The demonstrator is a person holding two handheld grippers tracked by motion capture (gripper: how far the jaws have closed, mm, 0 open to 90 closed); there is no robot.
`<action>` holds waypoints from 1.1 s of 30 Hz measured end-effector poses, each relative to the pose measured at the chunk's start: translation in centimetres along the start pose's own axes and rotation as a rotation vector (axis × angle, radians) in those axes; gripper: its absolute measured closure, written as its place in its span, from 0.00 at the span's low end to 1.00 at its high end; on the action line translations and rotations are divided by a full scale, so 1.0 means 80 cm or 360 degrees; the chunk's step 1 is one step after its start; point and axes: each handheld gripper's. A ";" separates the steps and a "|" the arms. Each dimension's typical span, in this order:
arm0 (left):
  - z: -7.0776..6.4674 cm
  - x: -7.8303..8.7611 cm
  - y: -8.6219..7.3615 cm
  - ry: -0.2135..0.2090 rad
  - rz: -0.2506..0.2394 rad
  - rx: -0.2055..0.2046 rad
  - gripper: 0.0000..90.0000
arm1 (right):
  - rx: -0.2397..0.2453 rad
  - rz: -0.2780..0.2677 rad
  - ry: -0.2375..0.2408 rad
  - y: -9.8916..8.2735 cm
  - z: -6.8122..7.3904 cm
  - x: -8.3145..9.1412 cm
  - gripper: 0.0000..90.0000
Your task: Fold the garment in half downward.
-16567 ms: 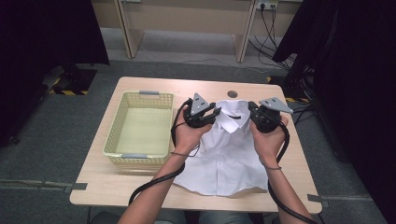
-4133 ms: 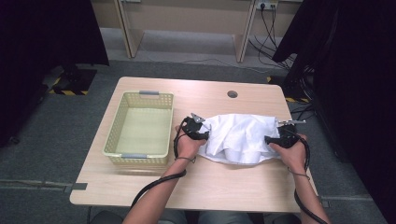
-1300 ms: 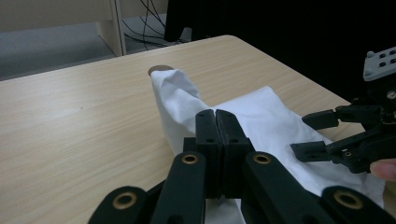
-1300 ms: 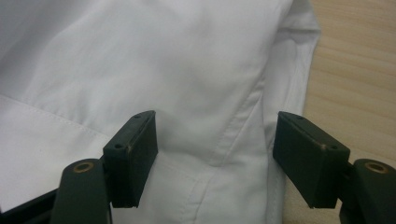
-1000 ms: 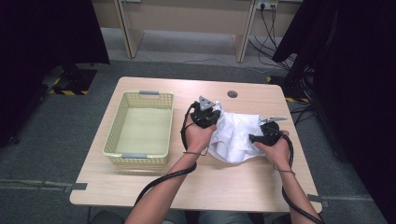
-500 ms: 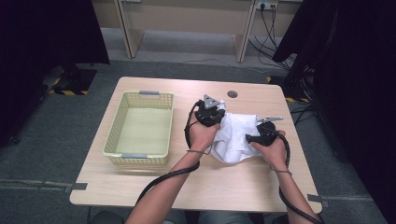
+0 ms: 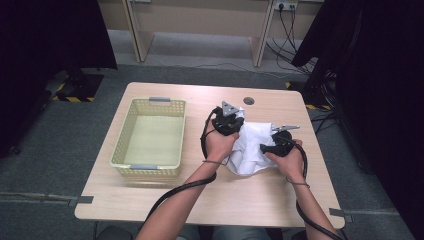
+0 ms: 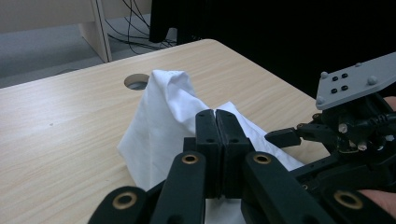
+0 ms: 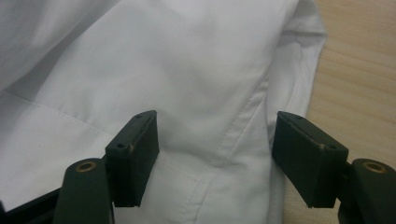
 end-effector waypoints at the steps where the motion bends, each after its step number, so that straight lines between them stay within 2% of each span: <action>1: 0.000 0.000 0.000 -0.0001 0.0002 0.0000 0.99 | 0.0009 -0.0002 -0.0001 0.000 0.000 0.000 0.35; 18: -0.007 -0.001 0.004 -0.0011 -0.0004 -0.0014 0.99 | 0.0023 -0.0007 0.0024 0.002 0.014 -0.002 0.35; 33: -0.013 -0.006 0.007 -0.0019 0.0006 -0.0027 0.99 | 0.0069 -0.0010 0.0053 0.004 0.035 -0.003 0.36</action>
Point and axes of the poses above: each handheld gripper's, and its own axes: x roughly backward along the jaws, y roughly out of its top, z roughly to its left, and after that the axes turned 8 degrees about z, right-handed
